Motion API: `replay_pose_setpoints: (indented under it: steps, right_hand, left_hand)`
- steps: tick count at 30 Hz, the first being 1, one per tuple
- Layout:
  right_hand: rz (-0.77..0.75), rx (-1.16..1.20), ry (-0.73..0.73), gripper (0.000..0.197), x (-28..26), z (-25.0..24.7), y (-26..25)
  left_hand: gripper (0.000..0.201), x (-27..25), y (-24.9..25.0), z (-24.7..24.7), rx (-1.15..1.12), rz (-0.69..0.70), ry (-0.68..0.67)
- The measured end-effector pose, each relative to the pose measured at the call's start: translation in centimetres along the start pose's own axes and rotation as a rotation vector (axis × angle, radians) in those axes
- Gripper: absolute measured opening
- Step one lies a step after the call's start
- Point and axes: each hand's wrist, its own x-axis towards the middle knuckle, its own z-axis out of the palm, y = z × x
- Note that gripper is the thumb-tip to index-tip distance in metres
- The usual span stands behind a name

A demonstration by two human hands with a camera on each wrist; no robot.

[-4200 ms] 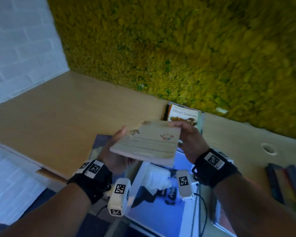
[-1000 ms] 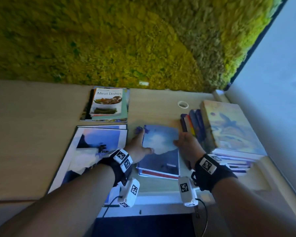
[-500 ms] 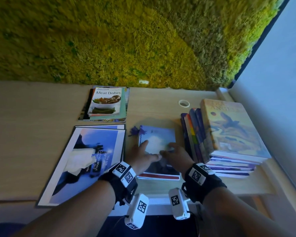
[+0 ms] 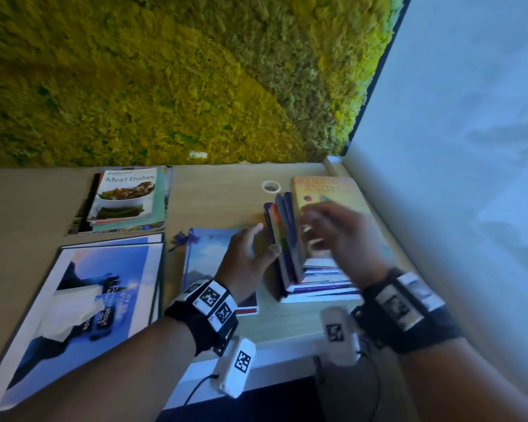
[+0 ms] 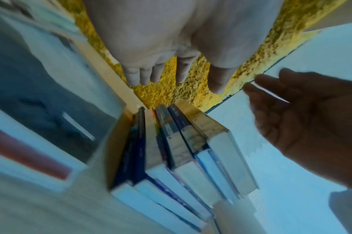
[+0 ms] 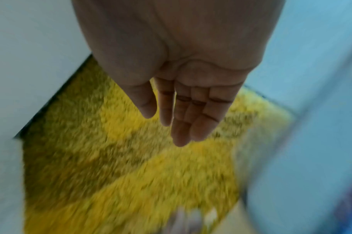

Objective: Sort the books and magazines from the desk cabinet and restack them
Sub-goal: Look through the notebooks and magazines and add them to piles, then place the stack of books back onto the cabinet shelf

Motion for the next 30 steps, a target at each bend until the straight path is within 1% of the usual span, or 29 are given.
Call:
replay_pose_setpoints:
  steps: [2,3,4,5,6,8,11,13,14,16,18,19,20,21,22,24,25,27,28,29,30]
  right_hand:
    - [0.0,0.113,0.176,0.014,0.9,-5.3,-0.1]
    - [0.015,0.146,0.254,0.013,1.4,-7.9,0.8]
    - [0.033,0.181,0.307,0.014,1.7,-9.9,2.0]
    - [0.055,0.198,0.333,0.016,1.9,-11.4,3.4]
    - [0.085,0.201,0.341,0.016,2.2,-12.5,5.1]
    - [0.16,0.18,0.312,0.014,2.4,-13.3,8.8]
    - [0.326,0.223,0.214,0.014,2.8,-12.5,13.2]
    - [0.432,0.299,0.133,0.026,3.1,-11.5,14.8]
    - [0.474,0.313,0.102,0.033,3.2,-11.0,15.0]
    - [0.522,0.294,0.076,0.044,3.5,-10.6,15.9]
    - [0.557,0.353,-0.006,0.055,3.7,-10.0,17.2]
    - [0.589,0.375,-0.044,0.063,3.7,-9.9,17.4]
    - [0.63,0.39,-0.047,0.071,3.9,-9.6,18.3]
    - [0.676,0.415,-0.045,0.074,4.1,-9.4,19.3]
    - [0.694,0.393,-0.017,0.068,4.3,-9.2,20.4]
    - [0.724,0.327,0.117,0.05,4.1,-8.9,21.5]
    - [0.753,0.314,0.132,0.055,4.0,-8.7,21.8]
    - [0.787,0.328,0.049,0.082,3.4,-8.4,22.2]
    - [0.755,0.354,0.024,0.089,2.9,-8.3,22.7]
    - [0.724,0.379,0.011,0.09,2.3,-8.1,21.9]
    - [0.705,0.396,0.004,0.086,1.4,-7.8,20.2]
  left_hand:
    - [0.088,0.7,1.4,1.8,-0.174,-0.068,-0.056]
    - [0.1,1.2,1.8,2.6,-0.245,-0.092,-0.073]
    - [0.109,1.6,2.4,3.4,-0.291,-0.103,-0.077]
    - [0.11,2.3,2.4,4.1,-0.326,-0.111,-0.065]
    - [0.102,2.8,2.6,4.7,-0.363,-0.116,-0.051]
    - [0.081,3.9,2.4,5.6,-0.417,-0.114,-0.024]
    - [0.047,5.0,2.0,6.7,-0.443,-0.128,-0.026]
    - [0.036,5.2,1.8,7.2,-0.503,-0.153,-0.054]
    - [0.038,5.1,1.4,7.4,-0.542,-0.182,-0.089]
    - [0.055,5.0,0.4,7.9,-0.641,-0.255,-0.17]
    - [0.071,5.0,-0.5,8.5,-0.694,-0.308,-0.143]
    - [0.074,5.1,-0.9,8.7,-0.706,-0.284,-0.108]
    - [0.071,5.1,-0.9,8.9,-0.713,-0.245,-0.083]
    - [0.066,5.3,-1.3,9.2,-0.717,-0.214,-0.053]
    - [0.063,5.2,-1.3,9.4,-0.716,-0.185,-0.035]
    - [0.065,5.1,-1.8,10.0,-0.72,-0.189,-0.045]
    - [0.067,5.0,-1.6,10.2,-0.723,-0.191,-0.048]
    - [0.068,4.9,-1.6,10.2,-0.772,-0.2,-0.031]
    - [0.066,4.6,-1.4,10.1,-0.794,-0.209,-0.038]
    - [0.065,4.4,-1.4,10.0,-0.817,-0.215,-0.058]
    - [0.066,4.0,-1.1,9.8,-0.829,-0.219,-0.078]
